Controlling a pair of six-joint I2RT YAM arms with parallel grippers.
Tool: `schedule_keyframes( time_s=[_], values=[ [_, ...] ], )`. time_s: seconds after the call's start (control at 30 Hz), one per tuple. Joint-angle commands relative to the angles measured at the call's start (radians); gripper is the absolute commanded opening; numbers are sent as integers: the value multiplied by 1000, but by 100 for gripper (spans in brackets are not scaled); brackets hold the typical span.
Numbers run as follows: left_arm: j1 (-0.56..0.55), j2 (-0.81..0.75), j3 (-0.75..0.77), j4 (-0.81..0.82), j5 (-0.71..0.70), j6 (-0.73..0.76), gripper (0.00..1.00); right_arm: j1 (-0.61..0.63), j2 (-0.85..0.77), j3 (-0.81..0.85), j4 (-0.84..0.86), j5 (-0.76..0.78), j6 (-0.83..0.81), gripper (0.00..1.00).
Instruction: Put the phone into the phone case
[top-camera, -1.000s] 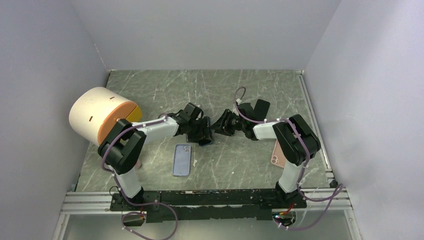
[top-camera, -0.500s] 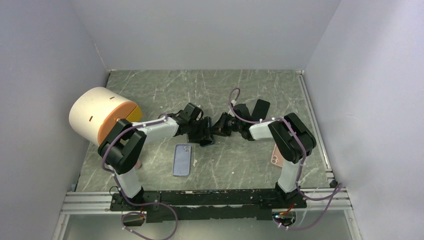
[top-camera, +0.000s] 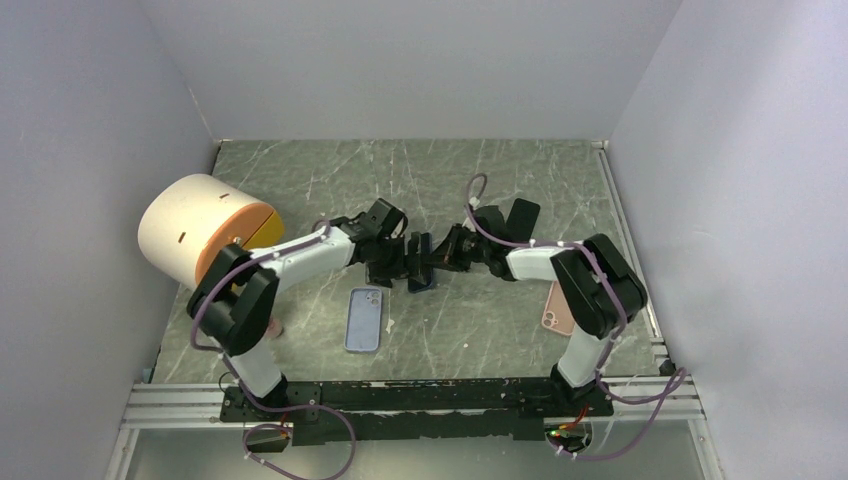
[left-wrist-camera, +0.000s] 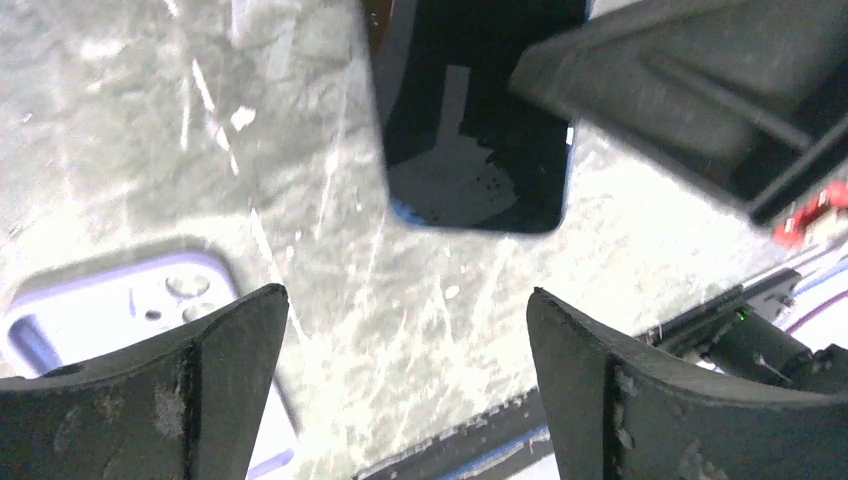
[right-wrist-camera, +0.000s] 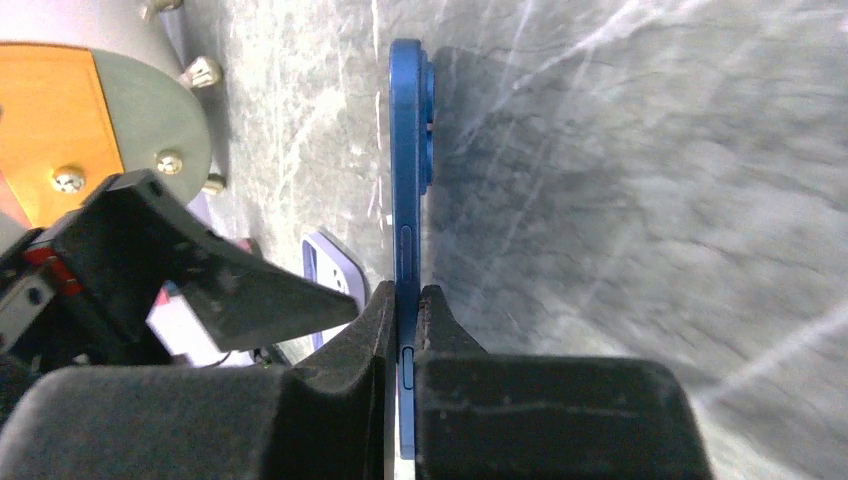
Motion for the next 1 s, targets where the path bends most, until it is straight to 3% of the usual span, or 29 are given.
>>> schedule_keyframes(
  time_s=[0.0,0.4,0.6,0.83,0.97],
  values=[
    [-4,-138,38,-151,-44,48,94,-60,-140,-44,-20,36,-47,0],
    [25,-267,-2,-512,-320,13,82,-94,-452,-110,-219,22,-156,0],
    [97,-214,-48,-530,-317,-2,65,-86,-609,-172,-294,30,-152,0],
    [134,-114,-79,-437,-221,-2,56,-81,-745,-207,-352,20,-151,0],
    [134,-62,-84,-401,-220,-21,45,-79,-789,-219,-376,20,-154,0]
  ],
)
